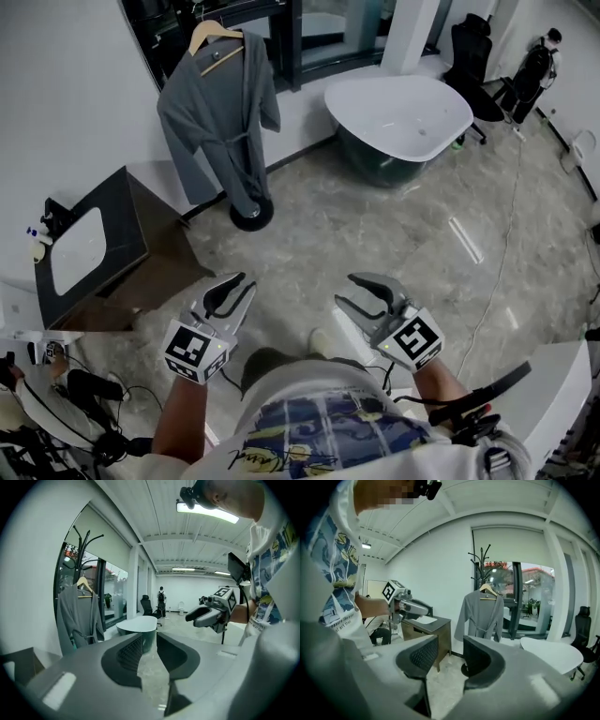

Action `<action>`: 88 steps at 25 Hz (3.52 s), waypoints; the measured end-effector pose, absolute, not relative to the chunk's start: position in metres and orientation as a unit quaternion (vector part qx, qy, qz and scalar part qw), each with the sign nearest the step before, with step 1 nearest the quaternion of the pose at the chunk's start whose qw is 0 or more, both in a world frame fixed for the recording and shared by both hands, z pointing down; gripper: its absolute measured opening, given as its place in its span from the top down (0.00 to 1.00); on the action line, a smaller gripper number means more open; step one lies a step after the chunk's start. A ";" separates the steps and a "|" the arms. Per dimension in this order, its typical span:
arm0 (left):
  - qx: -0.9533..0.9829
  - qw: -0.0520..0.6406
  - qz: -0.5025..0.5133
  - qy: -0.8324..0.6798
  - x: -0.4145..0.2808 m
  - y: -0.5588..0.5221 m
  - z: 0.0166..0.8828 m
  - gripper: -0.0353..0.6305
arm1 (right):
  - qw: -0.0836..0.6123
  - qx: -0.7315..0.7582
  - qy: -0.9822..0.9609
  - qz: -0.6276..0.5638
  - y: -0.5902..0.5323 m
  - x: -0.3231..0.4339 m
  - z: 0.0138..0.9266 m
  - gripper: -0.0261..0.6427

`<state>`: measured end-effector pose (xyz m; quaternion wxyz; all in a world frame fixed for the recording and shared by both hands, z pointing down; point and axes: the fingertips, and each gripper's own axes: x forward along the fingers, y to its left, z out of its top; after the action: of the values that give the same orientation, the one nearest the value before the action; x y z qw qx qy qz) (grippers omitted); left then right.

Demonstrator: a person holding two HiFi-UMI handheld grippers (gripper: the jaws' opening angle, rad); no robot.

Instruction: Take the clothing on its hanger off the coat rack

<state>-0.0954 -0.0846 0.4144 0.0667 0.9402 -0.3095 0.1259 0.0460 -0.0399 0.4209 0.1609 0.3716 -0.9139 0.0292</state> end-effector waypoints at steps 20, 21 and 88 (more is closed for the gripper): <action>0.878 -0.016 0.177 -0.444 -0.239 -0.534 0.321 0.53 | 0.152 0.469 -0.868 0.051 -0.247 0.030 0.405 0.72; 0.879 -0.017 0.185 -0.440 -0.239 -0.550 0.322 0.52 | 0.148 0.478 -0.864 0.052 -0.254 0.029 0.405 0.72; 0.935 0.035 0.178 -0.305 -0.115 -0.396 0.302 0.94 | 0.155 0.524 -0.830 0.111 -0.143 0.147 0.449 0.94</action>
<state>-0.1145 -0.3961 0.3015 0.0355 0.9350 -0.3046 0.1780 0.1471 -0.1427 0.4488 0.1549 0.5239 -0.8302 0.1110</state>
